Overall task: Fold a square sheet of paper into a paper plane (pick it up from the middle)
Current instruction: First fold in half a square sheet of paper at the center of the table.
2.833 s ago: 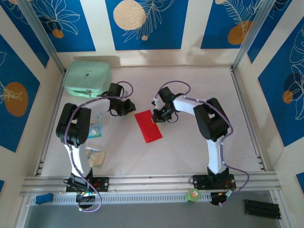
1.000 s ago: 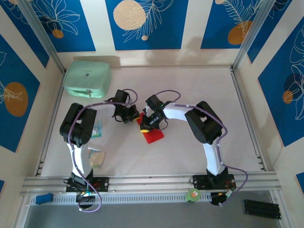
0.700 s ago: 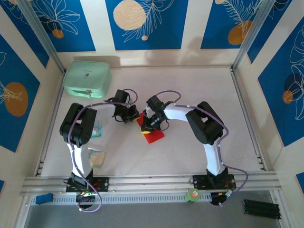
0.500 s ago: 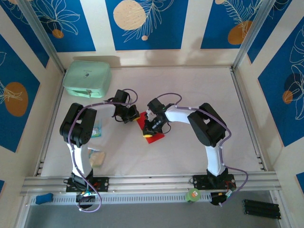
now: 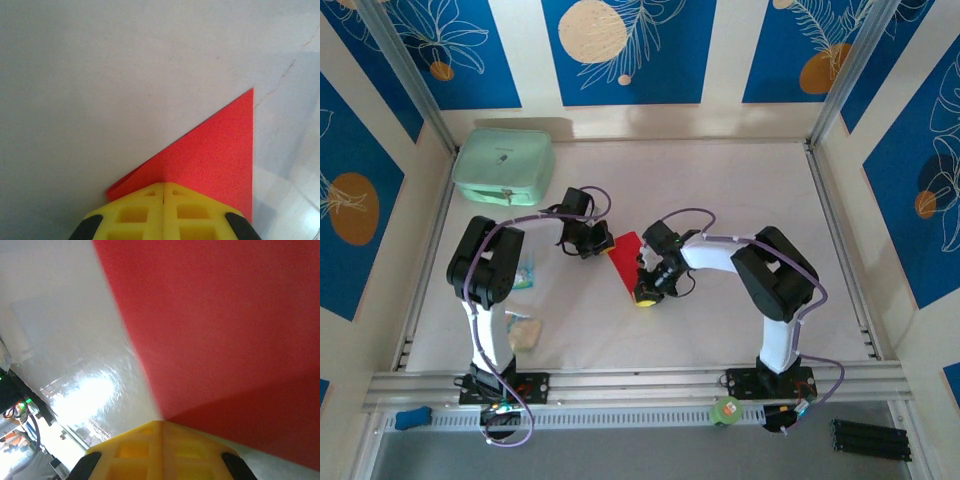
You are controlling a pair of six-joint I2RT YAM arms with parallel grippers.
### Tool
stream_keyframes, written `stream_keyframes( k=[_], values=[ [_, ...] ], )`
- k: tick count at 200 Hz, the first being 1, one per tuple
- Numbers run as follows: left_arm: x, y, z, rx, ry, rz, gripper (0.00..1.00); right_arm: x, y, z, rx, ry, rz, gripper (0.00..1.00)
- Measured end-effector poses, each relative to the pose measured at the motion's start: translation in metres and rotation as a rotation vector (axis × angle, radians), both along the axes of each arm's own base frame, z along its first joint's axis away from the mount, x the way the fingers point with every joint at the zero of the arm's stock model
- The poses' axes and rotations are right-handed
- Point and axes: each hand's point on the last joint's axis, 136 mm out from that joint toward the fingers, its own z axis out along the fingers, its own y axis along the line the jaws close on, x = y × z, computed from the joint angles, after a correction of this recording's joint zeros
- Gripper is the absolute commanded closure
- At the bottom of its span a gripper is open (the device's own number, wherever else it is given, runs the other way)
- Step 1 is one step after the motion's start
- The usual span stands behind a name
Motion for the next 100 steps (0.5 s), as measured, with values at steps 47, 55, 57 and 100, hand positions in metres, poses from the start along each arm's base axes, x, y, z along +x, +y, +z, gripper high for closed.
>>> stream_keyframes(
  k=[47, 55, 57, 100],
  values=[
    [0.000, -0.002, 0.002, 0.003, -0.014, -0.032, 0.89, 0.019, 0.005, 0.049, 0.104, -0.137, -0.014, 0.97],
    [0.000, -0.002, 0.003, 0.006, -0.017, -0.041, 0.88, 0.028, 0.006, 0.056, 0.118, -0.166, -0.027, 0.97],
    [0.000, -0.002, 0.003, 0.006, -0.021, -0.046, 0.87, 0.031, 0.006, 0.057, 0.119, -0.173, -0.032, 0.96],
    [0.000, -0.012, 0.017, -0.011, -0.053, -0.087, 0.84, 0.087, 0.000, 0.041, 0.054, -0.230, -0.122, 0.97]
  ],
)
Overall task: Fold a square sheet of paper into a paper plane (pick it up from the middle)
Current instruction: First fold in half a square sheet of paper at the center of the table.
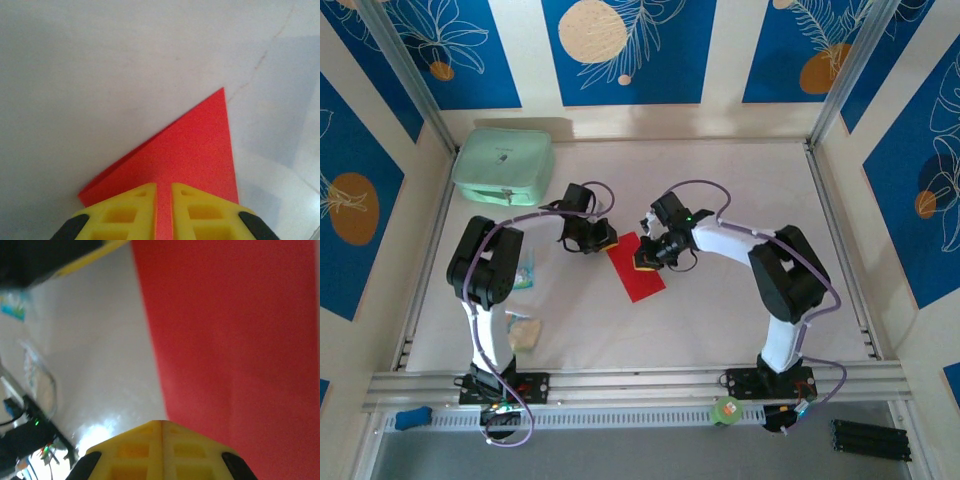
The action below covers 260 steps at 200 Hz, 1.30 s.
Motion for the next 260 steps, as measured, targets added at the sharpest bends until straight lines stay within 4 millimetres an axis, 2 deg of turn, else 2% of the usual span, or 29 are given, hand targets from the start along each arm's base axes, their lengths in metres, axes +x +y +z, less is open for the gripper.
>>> stream_keyframes(
  k=[11, 33, 56, 96, 123, 169, 222, 260],
  values=[
    [-0.001, -0.003, 0.005, -0.008, -0.012, -0.007, 0.85, 0.007, -0.002, -0.010, -0.023, 0.008, -0.017, 0.97],
    [-0.007, -0.009, 0.014, -0.025, -0.036, -0.020, 0.86, 0.009, -0.005, -0.027, -0.058, 0.036, -0.032, 0.97],
    [-0.017, -0.014, 0.010, -0.025, -0.028, -0.033, 0.86, 0.007, -0.008, -0.040, -0.085, 0.065, -0.041, 0.97],
    [-0.024, -0.012, 0.000, -0.004, -0.006, -0.035, 0.87, 0.007, -0.009, -0.042, -0.089, 0.079, -0.054, 0.97],
    [-0.025, -0.002, -0.016, 0.062, 0.011, -0.025, 0.88, 0.007, -0.009, -0.043, -0.092, 0.082, -0.061, 0.97],
    [-0.010, 0.011, -0.015, 0.116, -0.013, -0.009, 0.88, 0.006, -0.011, -0.045, -0.096, 0.070, -0.047, 0.97],
    [0.019, 0.042, -0.015, 0.134, -0.029, 0.046, 0.87, 0.006, -0.012, -0.046, -0.079, 0.056, -0.042, 0.97],
    [0.031, 0.047, -0.009, 0.138, -0.050, 0.066, 0.87, 0.006, -0.011, -0.045, -0.068, 0.076, -0.072, 0.97]
  ],
)
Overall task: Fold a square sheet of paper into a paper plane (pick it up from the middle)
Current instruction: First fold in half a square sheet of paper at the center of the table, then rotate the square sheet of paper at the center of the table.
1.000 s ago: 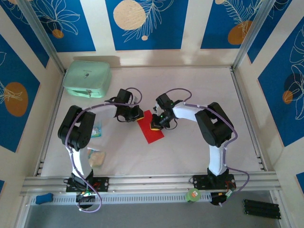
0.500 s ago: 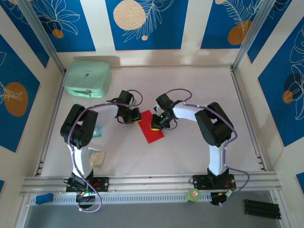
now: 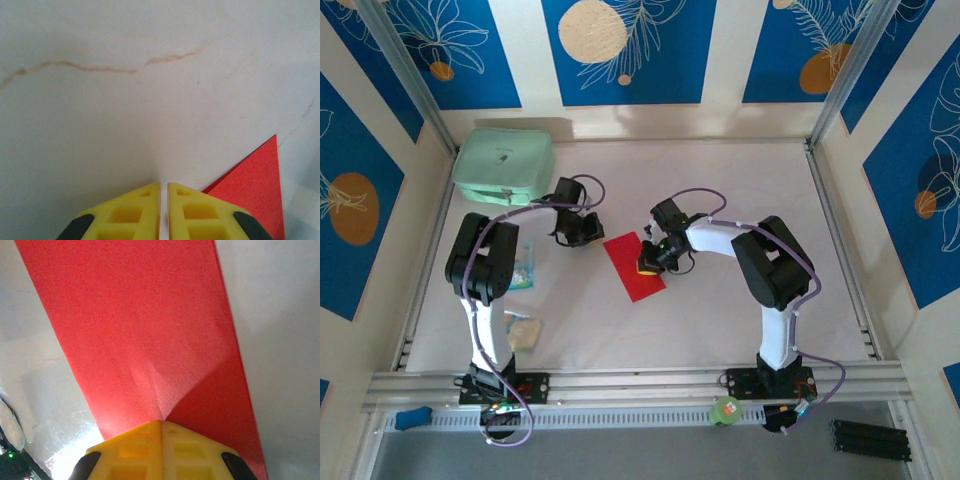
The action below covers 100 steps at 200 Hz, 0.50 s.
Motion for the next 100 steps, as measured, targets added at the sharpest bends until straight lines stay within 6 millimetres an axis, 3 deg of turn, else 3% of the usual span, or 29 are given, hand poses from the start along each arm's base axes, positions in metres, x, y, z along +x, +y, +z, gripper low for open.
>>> stream_keyframes(
  k=[23, 64, 100],
  values=[
    [0.001, 0.000, 0.008, -0.013, -0.015, 0.014, 0.85, 0.001, 0.002, 0.002, 0.005, 0.042, -0.059, 0.97],
    [-0.015, -0.008, 0.045, -0.074, -0.064, 0.056, 0.79, 0.009, 0.010, 0.013, 0.021, 0.133, -0.227, 0.96],
    [-0.039, -0.031, 0.043, -0.142, -0.020, 0.069, 0.72, 0.023, 0.011, 0.048, 0.090, 0.086, -0.316, 0.80]
  ],
)
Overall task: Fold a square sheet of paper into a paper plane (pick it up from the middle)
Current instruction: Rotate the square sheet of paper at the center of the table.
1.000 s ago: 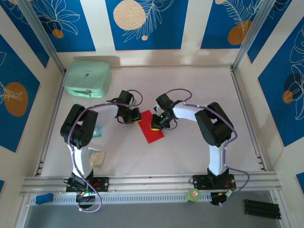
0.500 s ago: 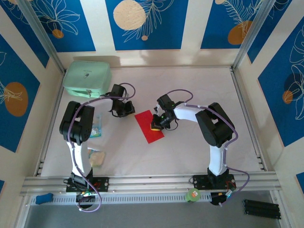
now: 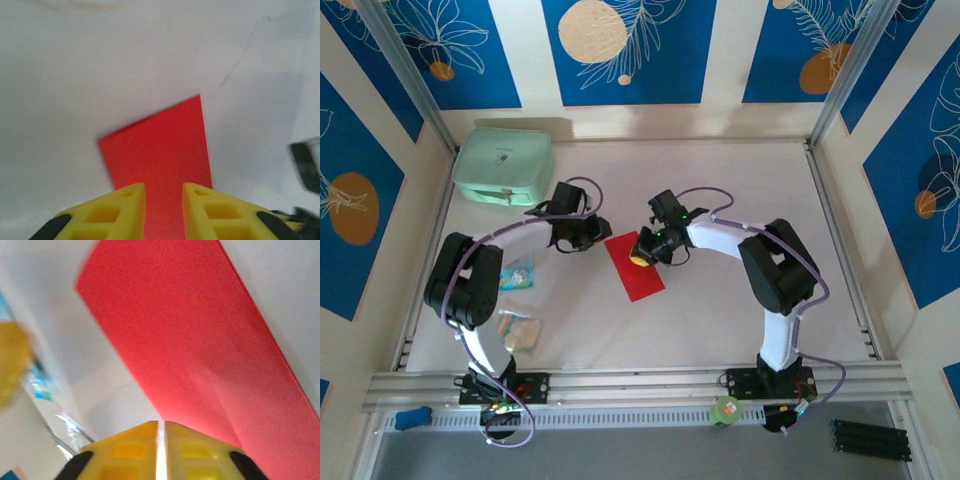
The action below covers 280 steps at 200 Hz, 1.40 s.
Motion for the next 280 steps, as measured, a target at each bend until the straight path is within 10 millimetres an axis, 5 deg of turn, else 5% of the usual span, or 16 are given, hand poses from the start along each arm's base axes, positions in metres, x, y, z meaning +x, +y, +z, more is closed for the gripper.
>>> stream_keyframes(
  k=[36, 86, 117, 192, 257, 280],
  values=[
    [-0.022, -0.019, -0.010, -0.031, 0.072, 0.011, 0.66, 0.007, -0.042, 0.030, 0.015, -0.095, -0.076, 0.67],
    [-0.013, -0.036, -0.026, -0.040, 0.093, 0.006, 0.66, -0.009, -0.088, -0.003, -0.088, -0.035, -0.118, 0.66],
    [-0.007, -0.040, -0.043, 0.012, 0.115, -0.044, 0.67, -0.014, -0.093, -0.006, -0.110, -0.033, -0.103, 0.66],
    [0.007, -0.060, -0.041, 0.067, 0.031, -0.319, 0.68, -0.019, -0.094, -0.002, -0.104, -0.107, -0.029, 0.65],
    [-0.001, -0.058, 0.003, -0.023, 0.016, -0.217, 0.66, -0.028, -0.083, -0.004, -0.069, -0.097, 0.008, 0.65],
    [-0.002, -0.054, 0.001, -0.018, 0.028, -0.179, 0.69, -0.037, -0.079, -0.007, -0.061, -0.078, 0.027, 0.65]
  ],
)
